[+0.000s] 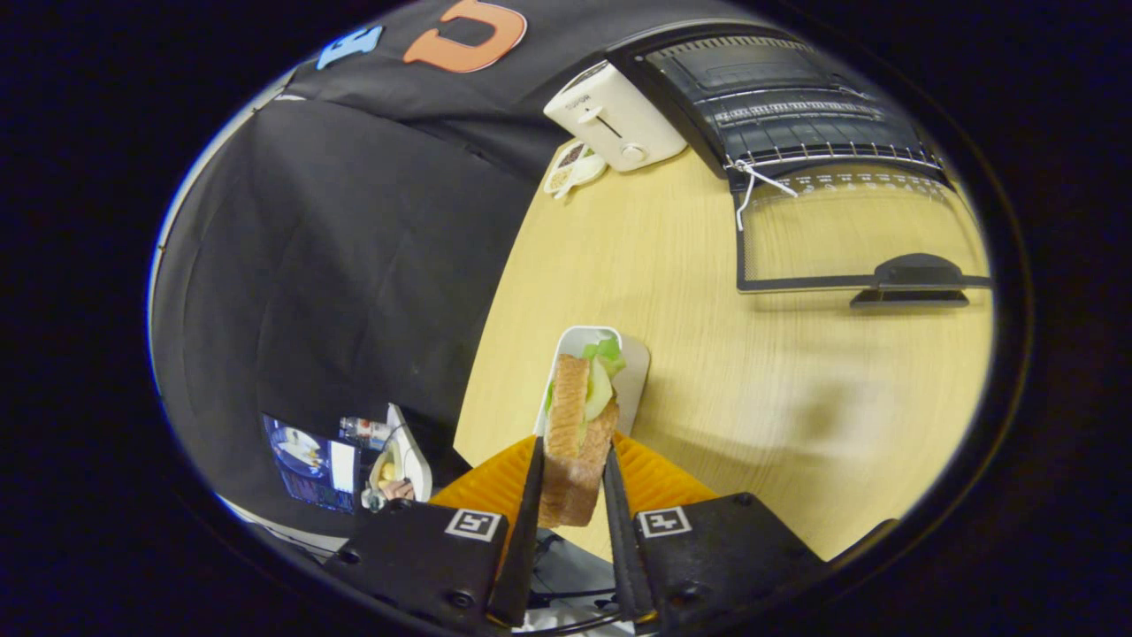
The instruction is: Open the toaster oven, put the food inside, and close the toaster oven door.
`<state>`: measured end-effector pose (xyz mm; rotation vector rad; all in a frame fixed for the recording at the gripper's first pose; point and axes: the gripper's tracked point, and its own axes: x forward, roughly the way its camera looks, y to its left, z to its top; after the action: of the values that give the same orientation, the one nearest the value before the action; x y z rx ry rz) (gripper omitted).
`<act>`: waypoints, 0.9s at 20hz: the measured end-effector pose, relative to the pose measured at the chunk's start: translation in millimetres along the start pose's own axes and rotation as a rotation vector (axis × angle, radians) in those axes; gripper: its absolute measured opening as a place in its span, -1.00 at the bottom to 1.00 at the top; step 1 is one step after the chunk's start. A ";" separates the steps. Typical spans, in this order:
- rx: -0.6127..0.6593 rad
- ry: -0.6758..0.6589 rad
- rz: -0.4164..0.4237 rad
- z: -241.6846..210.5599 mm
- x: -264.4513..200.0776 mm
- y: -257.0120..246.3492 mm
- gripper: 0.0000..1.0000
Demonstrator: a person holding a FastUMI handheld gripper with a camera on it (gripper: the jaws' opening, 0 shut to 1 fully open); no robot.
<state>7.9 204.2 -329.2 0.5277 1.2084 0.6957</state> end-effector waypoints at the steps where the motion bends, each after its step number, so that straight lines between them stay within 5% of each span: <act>1: 0.018 -0.005 0.012 0.0 -1.8 1.2 -0.21; 12: 0.184 -0.080 0.334 28.5 -44.8 26.8 -0.27; 18: 0.059 -0.217 0.225 48.2 -56.1 -5.6 -0.27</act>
<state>44.3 159.1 -282.8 0.7772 0.9770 0.7730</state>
